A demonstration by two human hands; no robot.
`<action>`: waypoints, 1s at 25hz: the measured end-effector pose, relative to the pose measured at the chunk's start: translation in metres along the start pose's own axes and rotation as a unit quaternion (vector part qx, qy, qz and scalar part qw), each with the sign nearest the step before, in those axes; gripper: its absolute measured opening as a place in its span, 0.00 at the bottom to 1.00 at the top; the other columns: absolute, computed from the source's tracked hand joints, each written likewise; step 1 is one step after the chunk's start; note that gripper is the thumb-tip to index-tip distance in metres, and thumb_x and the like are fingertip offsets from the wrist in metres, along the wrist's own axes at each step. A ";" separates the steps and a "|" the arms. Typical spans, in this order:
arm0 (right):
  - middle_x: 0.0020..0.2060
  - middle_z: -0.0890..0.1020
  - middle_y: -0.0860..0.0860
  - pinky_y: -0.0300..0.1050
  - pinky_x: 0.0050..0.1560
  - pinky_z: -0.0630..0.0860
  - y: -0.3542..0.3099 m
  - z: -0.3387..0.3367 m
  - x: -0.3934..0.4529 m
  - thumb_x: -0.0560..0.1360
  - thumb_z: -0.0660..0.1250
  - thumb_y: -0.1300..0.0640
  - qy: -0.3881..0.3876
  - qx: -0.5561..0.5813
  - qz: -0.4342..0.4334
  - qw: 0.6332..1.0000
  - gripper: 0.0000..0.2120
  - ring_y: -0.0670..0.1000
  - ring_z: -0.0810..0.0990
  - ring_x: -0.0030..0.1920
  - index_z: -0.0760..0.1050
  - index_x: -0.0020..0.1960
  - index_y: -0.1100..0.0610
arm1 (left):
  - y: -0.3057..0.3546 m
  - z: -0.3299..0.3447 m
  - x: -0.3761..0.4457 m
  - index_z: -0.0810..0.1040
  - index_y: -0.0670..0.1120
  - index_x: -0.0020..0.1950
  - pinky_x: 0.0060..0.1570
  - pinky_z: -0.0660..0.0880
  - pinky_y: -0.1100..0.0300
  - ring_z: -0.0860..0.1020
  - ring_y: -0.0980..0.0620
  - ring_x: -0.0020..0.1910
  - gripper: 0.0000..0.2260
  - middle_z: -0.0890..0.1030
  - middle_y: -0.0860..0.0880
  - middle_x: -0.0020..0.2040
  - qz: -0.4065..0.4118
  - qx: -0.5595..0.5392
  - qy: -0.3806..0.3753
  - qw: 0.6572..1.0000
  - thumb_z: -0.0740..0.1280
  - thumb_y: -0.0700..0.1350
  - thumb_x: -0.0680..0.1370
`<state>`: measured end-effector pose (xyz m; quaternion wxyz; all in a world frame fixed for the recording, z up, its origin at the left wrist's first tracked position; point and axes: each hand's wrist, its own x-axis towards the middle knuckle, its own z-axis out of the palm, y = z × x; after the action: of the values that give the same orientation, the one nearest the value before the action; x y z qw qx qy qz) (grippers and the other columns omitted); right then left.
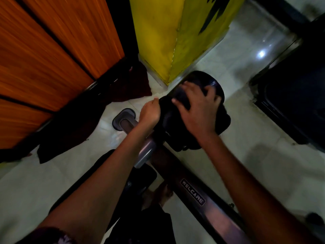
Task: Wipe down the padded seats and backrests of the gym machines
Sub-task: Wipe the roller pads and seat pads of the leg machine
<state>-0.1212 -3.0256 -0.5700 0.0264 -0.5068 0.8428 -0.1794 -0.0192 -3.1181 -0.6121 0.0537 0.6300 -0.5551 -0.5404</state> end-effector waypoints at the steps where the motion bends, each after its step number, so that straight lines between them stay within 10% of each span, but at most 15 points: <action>1: 0.65 0.75 0.45 0.53 0.54 0.63 -0.013 0.004 -0.015 0.74 0.61 0.42 -0.002 0.006 -0.040 0.999 0.22 0.58 0.68 0.60 0.74 0.65 0.50 | -0.005 0.001 0.002 0.75 0.36 0.60 0.57 0.68 0.57 0.74 0.41 0.62 0.17 0.76 0.36 0.62 -0.002 0.030 -0.011 0.999 0.52 0.45 0.84; 5: 0.63 0.77 0.46 0.50 0.46 0.68 0.004 0.000 -0.032 0.73 0.61 0.42 0.003 -0.010 -0.139 0.990 0.24 0.56 0.69 0.52 0.75 0.64 0.51 | -0.012 0.004 -0.011 0.77 0.43 0.60 0.49 0.65 0.63 0.75 0.44 0.60 0.14 0.77 0.40 0.62 0.016 0.022 0.029 0.999 0.54 0.42 0.82; 16: 0.59 0.75 0.57 0.53 0.57 0.65 0.033 -0.019 0.040 0.76 0.65 0.46 0.033 0.062 0.112 0.991 0.22 0.61 0.70 0.58 0.71 0.66 0.55 | -0.018 0.039 -0.070 0.69 0.36 0.68 0.68 0.62 0.48 0.70 0.41 0.65 0.24 0.73 0.39 0.65 0.235 0.111 0.204 0.944 0.49 0.50 0.81; 21: 0.60 0.78 0.55 0.53 0.49 0.72 0.041 -0.008 -0.003 0.75 0.65 0.46 0.038 0.038 -0.134 0.990 0.20 0.62 0.74 0.50 0.73 0.60 0.59 | -0.037 0.068 -0.099 0.60 0.38 0.74 0.74 0.44 0.49 0.56 0.45 0.75 0.23 0.62 0.41 0.74 0.301 0.195 0.224 0.906 0.51 0.47 0.81; 25: 0.59 0.77 0.55 0.52 0.50 0.68 0.057 -0.004 0.038 0.74 0.61 0.41 0.091 0.081 0.026 0.992 0.24 0.62 0.72 0.53 0.75 0.60 0.59 | -0.036 0.057 -0.094 0.62 0.41 0.73 0.74 0.47 0.52 0.59 0.48 0.73 0.22 0.65 0.43 0.73 0.310 0.178 0.225 0.906 0.53 0.48 0.81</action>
<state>-0.1890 -3.0334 -0.5798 -0.0049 -0.4626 0.8371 -0.2919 -0.0198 -3.0025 -0.6008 0.2286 0.5305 -0.7825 -0.2323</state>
